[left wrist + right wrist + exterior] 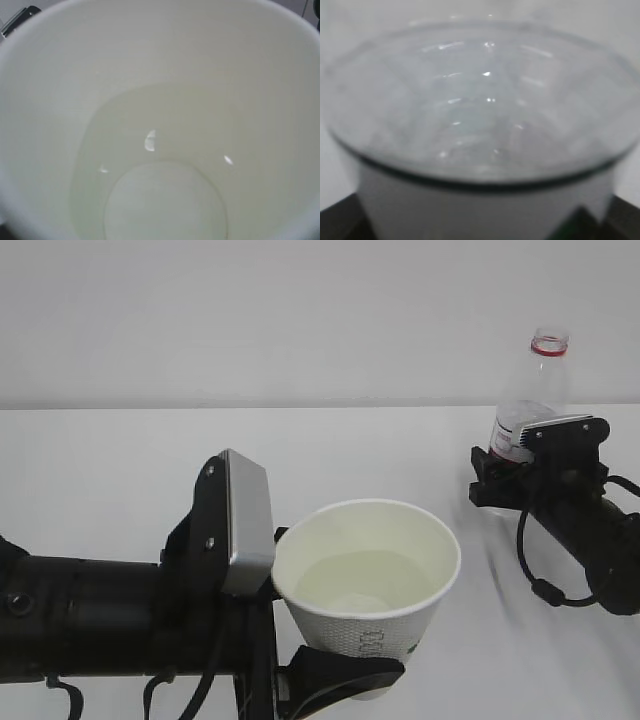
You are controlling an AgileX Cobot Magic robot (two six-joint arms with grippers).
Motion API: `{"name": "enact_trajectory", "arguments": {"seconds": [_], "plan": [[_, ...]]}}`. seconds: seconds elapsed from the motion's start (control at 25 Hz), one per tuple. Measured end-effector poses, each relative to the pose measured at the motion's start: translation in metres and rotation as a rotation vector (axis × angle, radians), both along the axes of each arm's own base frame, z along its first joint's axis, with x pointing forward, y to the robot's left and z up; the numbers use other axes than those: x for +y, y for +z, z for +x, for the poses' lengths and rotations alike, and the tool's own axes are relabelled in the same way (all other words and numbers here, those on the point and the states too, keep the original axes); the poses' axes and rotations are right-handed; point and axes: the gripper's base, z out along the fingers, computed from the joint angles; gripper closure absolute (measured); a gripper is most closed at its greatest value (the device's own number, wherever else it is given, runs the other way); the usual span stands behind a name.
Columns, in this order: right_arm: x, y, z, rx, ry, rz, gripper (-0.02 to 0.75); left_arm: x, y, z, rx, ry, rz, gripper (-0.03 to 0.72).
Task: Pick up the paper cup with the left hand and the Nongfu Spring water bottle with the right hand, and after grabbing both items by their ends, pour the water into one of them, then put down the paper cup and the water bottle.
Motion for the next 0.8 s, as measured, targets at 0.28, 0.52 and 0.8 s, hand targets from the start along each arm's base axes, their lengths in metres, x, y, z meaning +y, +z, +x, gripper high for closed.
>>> {"name": "enact_trajectory", "arguments": {"seconds": [0.28, 0.52, 0.8], "plan": [[0.001, 0.0, 0.0, -0.002, 0.011, 0.004, 0.076, 0.0, 0.0, 0.0, 0.0, 0.0, 0.001, 0.179], [0.001, 0.002, -0.004, 0.003, 0.015, 0.004, 0.076, 0.0, 0.0, 0.0, 0.0, 0.0, 0.001, 0.179], [0.0, 0.029, -0.011, -0.053, 0.013, 0.011, 0.076, 0.0, 0.0, 0.0, 0.001, 0.002, 0.0, 0.179]]}}
